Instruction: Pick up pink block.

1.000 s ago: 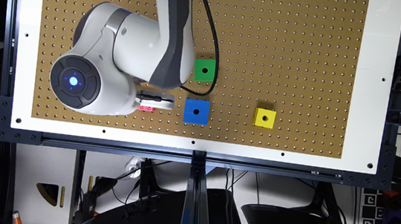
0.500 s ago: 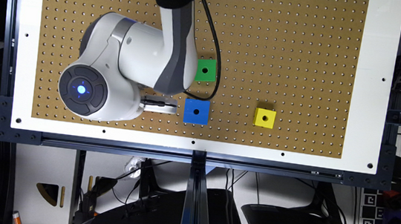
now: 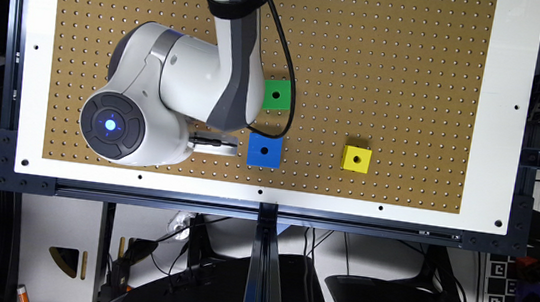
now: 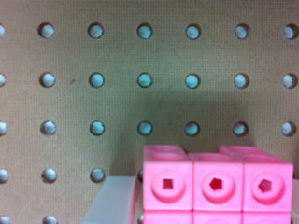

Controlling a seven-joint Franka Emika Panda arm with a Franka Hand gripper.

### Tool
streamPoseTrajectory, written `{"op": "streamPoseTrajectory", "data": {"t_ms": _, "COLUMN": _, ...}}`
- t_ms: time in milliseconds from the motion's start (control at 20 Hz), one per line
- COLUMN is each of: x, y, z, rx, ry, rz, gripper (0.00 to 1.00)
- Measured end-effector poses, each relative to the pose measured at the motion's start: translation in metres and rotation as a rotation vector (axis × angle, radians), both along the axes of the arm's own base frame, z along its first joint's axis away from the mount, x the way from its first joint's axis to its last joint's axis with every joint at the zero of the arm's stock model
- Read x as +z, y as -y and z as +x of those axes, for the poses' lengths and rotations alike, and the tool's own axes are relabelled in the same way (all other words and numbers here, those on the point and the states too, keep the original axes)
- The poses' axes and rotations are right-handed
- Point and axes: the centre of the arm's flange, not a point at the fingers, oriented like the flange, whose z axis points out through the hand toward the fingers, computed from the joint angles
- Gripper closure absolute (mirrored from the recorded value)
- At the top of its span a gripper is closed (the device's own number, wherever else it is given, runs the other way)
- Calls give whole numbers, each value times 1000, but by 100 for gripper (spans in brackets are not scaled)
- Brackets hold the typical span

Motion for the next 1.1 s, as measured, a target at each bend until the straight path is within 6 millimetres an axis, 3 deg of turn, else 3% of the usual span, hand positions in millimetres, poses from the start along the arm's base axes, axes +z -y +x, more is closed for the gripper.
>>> {"op": "streamPoseTrajectory", "data": {"t_ms": 50, "x": 0, "y": 0, "z": 0, "rx": 0, "ry": 0, "rz": 0, "gripper": 0}}
{"op": "streamPoseTrajectory", "data": {"t_ms": 100, "x": 1, "y": 1, "z": 0, "rx": -1, "ry": 1, "rz": 0, "gripper": 100}}
{"op": "streamPoseTrajectory", "data": {"t_ms": 800, "x": 2, "y": 1, "z": 0, "rx": -1, "ry": 1, "rz": 0, "gripper": 100}}
{"op": "streamPoseTrajectory", "data": {"t_ms": 1100, "x": 30, "y": 2, "z": 1, "rx": 0, "ry": -8, "rz": 0, "gripper": 100}}
